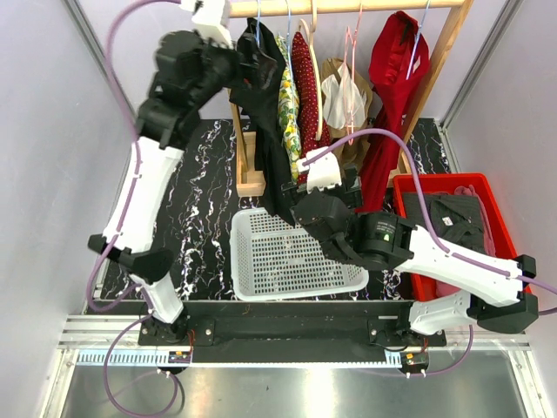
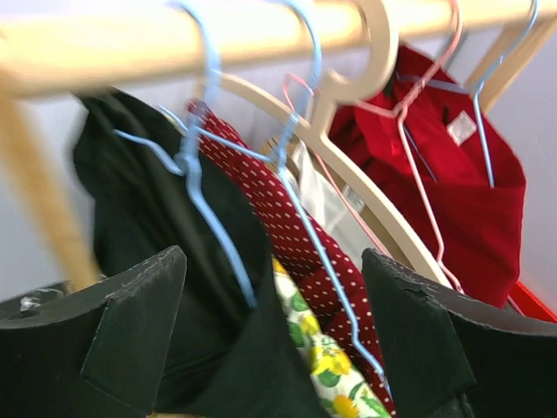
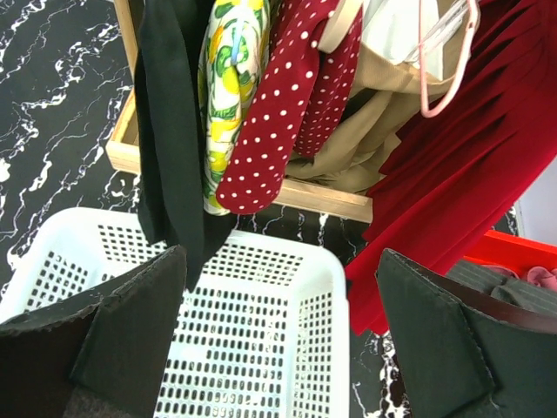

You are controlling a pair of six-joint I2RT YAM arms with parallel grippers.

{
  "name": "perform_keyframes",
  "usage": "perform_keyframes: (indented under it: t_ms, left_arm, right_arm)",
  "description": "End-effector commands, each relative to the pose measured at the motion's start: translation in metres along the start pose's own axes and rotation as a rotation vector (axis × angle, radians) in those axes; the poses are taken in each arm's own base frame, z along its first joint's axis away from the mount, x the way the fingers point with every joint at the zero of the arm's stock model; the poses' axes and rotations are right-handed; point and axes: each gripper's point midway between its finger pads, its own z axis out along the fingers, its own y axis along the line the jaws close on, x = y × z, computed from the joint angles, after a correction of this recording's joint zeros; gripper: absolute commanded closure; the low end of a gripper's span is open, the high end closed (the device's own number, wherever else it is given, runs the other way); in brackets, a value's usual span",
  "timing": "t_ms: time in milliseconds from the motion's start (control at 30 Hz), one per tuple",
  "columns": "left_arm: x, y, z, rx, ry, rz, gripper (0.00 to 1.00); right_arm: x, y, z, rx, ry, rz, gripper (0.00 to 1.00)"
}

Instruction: Remove the skirt from the hanger

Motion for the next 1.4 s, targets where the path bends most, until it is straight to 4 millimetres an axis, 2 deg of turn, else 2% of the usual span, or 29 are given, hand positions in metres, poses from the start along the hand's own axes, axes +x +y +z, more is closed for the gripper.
perform_keyframes:
  t_ms: [0, 67, 233, 300, 433, 633, 767, 867, 900, 1000, 1033, 1100, 1133, 1233, 1300, 1367]
  left_arm:
    - [-0.015, -0.009, 0.012, -0.023, -0.074, -0.007, 0.16]
    - [-0.01, -0.003, 0.02, -0.06, -0.076, -0.015, 0.17]
    - [-0.011, 0.03, 0.028, -0.225, -0.111, -0.001, 0.2]
    - [-0.013, 0.033, 0.029, -0.245, -0.126, 0.0, 0.2]
    - [-0.003, 0.035, 0.04, -0.237, -0.114, 0.01, 0.21]
    - [0.026, 0.045, 0.063, -0.264, -0.064, 0.01, 0.26]
    - [0.035, 0.055, 0.069, -0.306, -0.05, 0.025, 0.29]
    - [0.035, 0.06, 0.066, -0.331, -0.051, 0.038, 0.43]
    - [0.035, 0.061, 0.065, -0.335, -0.05, 0.041, 0.51]
    - [0.031, 0.059, 0.06, -0.33, -0.057, 0.042, 0.63]
    - [0.03, 0.059, 0.059, -0.331, -0.058, 0.042, 0.74]
    - [0.028, 0.059, 0.056, -0.331, -0.059, 0.048, 0.87]
    - [0.026, 0.058, 0.055, -0.332, -0.065, 0.049, 0.98]
    - [0.007, 0.055, 0.045, -0.332, -0.105, 0.058, 1.0]
    - [-0.017, 0.052, 0.034, -0.331, -0.158, 0.085, 1.0]
    - [-0.048, 0.045, 0.015, -0.326, -0.227, 0.098, 1.0]
  right_arm:
    - [-0.011, 0.0, -0.005, -0.014, -0.042, 0.101, 0.02]
    - [-0.011, 0.0, -0.006, -0.025, -0.044, 0.11, 0.02]
    - [-0.008, -0.002, -0.008, -0.04, -0.043, 0.115, 0.02]
    - [-0.007, -0.001, -0.008, -0.044, -0.043, 0.115, 0.02]
    - [-0.009, -0.001, -0.009, -0.05, -0.045, 0.119, 0.02]
    - [-0.014, -0.007, -0.014, -0.065, -0.058, 0.145, 0.03]
    - [-0.016, -0.013, -0.017, -0.066, -0.065, 0.159, 0.03]
    - [-0.013, -0.014, -0.018, -0.07, -0.064, 0.162, 0.04]
    - [-0.012, -0.014, -0.017, -0.069, -0.064, 0.165, 0.04]
    - [-0.007, -0.011, -0.016, -0.072, -0.056, 0.156, 0.04]
    - [-0.005, -0.009, -0.015, -0.077, -0.053, 0.154, 0.04]
    - [-0.004, -0.006, -0.015, -0.081, -0.051, 0.151, 0.04]
    - [-0.003, -0.006, -0.014, -0.08, -0.051, 0.152, 0.04]
    - [-0.001, -0.004, -0.013, -0.083, -0.048, 0.147, 0.05]
    - [0.0, -0.004, -0.013, -0.083, -0.046, 0.143, 0.05]
    - [0.002, -0.003, -0.013, -0.084, -0.044, 0.143, 0.05]
